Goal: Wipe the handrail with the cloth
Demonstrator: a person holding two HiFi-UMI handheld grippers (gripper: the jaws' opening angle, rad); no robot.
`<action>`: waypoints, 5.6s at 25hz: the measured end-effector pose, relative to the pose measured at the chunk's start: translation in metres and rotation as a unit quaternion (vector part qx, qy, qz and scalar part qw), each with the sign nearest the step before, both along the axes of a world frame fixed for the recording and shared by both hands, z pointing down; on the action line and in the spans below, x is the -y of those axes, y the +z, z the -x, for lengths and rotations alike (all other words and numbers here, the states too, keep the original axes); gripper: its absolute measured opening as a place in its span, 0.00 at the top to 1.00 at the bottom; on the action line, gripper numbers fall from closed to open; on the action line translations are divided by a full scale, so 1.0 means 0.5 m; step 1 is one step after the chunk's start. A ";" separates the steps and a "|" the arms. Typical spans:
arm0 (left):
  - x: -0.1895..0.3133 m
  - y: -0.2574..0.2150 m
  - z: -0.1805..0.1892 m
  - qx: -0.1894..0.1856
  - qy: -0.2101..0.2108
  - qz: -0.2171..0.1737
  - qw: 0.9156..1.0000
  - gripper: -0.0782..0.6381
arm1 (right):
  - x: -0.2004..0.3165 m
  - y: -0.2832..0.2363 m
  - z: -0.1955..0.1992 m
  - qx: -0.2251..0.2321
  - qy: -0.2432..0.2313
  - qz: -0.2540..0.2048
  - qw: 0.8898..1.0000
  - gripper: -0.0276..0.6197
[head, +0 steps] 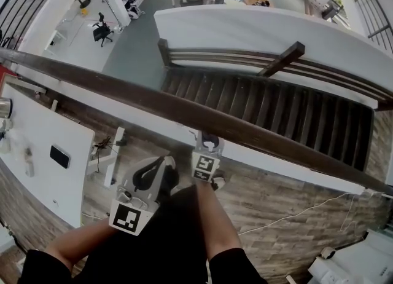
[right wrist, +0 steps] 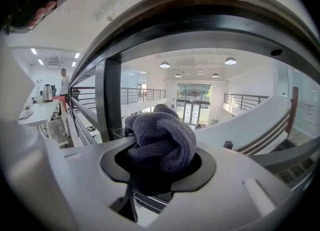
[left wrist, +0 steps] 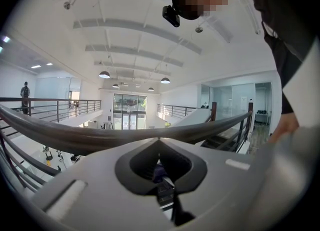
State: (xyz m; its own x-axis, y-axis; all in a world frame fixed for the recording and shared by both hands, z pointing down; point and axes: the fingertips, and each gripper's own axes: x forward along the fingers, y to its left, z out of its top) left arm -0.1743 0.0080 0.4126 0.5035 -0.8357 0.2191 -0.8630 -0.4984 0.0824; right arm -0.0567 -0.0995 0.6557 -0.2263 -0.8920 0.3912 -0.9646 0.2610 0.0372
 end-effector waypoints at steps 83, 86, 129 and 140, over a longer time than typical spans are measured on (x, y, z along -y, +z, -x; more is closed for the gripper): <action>-0.049 -0.022 -0.227 0.004 -0.008 0.014 1.000 0.89 | -0.066 0.004 -0.350 0.023 0.043 0.023 0.999 0.70; -0.051 -0.023 -0.236 0.002 -0.010 0.014 1.000 0.89 | -0.068 0.004 -0.365 0.022 0.044 0.024 0.999 0.70; -0.060 -0.023 -0.343 -0.001 0.011 0.011 1.000 0.89 | -0.090 -0.001 -0.531 0.021 0.071 0.024 0.997 0.70; -0.066 -0.018 -0.369 -0.003 0.015 0.007 1.000 0.89 | -0.101 -0.002 -0.581 0.020 0.079 0.027 0.996 0.70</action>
